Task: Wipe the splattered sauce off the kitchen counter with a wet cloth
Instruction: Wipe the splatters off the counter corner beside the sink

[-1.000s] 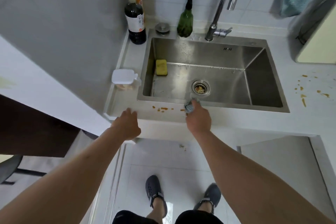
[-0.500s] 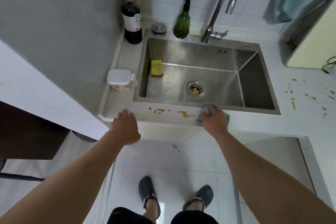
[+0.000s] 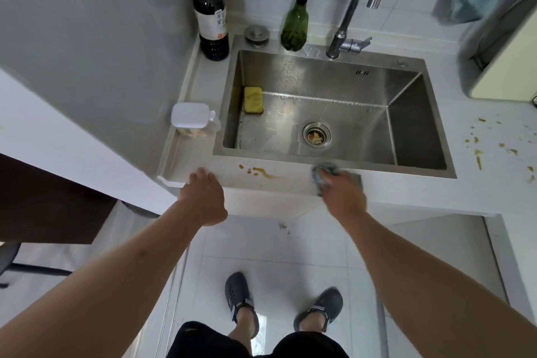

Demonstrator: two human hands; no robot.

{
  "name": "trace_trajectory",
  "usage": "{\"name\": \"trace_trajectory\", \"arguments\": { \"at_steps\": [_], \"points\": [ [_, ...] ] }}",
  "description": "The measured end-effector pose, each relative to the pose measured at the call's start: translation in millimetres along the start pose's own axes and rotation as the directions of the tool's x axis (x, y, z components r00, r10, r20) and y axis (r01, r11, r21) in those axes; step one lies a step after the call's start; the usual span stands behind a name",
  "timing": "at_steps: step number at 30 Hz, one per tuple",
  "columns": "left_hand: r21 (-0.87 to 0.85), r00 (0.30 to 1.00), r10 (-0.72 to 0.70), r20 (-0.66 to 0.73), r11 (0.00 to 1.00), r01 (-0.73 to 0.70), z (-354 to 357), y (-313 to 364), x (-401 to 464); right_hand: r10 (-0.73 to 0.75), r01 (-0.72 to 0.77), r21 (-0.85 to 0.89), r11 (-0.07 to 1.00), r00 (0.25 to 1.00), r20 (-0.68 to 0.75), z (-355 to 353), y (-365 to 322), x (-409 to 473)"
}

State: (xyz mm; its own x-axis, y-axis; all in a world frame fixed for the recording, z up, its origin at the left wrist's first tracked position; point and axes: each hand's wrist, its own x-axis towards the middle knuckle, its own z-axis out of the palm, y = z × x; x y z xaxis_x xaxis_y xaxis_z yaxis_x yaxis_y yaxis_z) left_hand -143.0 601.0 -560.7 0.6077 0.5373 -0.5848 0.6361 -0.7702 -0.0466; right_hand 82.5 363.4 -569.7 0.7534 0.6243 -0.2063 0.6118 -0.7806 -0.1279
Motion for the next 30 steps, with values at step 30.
{"name": "trace_trajectory", "arguments": {
  "at_steps": [30],
  "points": [
    [0.015, 0.983, 0.113, 0.144, 0.993, -0.116, -14.3, -28.1, -1.7, 0.038, -0.037, -0.01, 0.999, 0.998, 0.049, -10.3, 18.2, 4.8]
  ]
}}
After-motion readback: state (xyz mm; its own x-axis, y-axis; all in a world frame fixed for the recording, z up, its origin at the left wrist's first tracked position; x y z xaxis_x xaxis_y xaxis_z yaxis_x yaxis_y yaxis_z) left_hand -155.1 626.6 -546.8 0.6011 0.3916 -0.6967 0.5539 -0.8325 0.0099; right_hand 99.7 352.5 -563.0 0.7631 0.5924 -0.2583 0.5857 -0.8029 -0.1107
